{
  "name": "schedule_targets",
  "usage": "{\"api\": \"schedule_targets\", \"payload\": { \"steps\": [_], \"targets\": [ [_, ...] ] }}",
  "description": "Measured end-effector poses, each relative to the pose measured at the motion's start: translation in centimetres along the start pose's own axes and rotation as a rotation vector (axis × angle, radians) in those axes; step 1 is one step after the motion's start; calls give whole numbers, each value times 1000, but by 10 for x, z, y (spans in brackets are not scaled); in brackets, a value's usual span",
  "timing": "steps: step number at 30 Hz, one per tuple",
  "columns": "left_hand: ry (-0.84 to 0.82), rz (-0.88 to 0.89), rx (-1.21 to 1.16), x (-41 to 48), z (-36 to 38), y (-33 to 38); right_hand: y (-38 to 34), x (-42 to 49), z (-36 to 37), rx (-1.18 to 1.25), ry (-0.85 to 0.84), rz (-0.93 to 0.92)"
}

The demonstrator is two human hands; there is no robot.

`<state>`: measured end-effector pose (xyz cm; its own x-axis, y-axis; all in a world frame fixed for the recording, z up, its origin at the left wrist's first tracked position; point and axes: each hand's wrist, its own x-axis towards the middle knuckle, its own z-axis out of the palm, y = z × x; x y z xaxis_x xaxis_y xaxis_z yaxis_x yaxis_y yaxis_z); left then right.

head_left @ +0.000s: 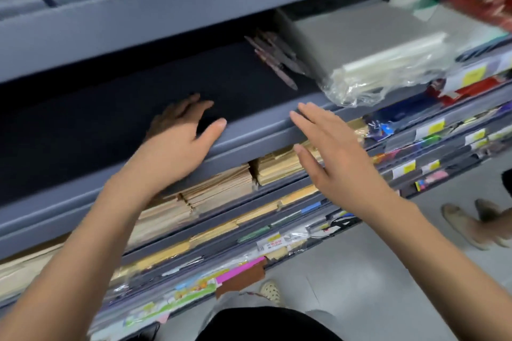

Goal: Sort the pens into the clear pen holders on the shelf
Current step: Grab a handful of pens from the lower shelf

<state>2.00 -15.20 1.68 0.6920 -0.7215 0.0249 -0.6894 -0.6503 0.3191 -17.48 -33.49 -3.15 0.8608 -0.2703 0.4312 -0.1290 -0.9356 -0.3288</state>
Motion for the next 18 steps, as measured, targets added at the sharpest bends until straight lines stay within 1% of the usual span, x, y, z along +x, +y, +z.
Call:
{"api": "schedule_targets", "payload": {
  "steps": [1, 3, 6, 8, 10, 12, 13, 16, 18],
  "targets": [
    [-53, -1, 57, 16, 4, 4, 4, 4, 5, -43, -5, -23],
    [-78, 31, 87, 43, 11, 13, 10, 9, 11, -101, 6, -50],
    [-16, 66, -5, 84, 14, 27, 15, 11, 14, -115, 48, -75],
    [50, -8, -146, 116, 12, 37, 15, 13, 14, -97, 85, -71],
    [88, -114, -232, 151, 11, 46, 14, 16, 12, -79, 96, -29],
    [72, -202, -298, 180, 12, 56, 13, 19, 9, -89, 58, 17],
    [71, -208, -339, 191, 13, 60, 14, 20, 7, -103, 28, 28],
    [107, -107, -433, 211, 19, 69, 15, 22, 4, -129, -39, 40],
    [95, -55, -477, 217, 22, 73, 13, 25, 4, -119, -56, 60]
  ]
}}
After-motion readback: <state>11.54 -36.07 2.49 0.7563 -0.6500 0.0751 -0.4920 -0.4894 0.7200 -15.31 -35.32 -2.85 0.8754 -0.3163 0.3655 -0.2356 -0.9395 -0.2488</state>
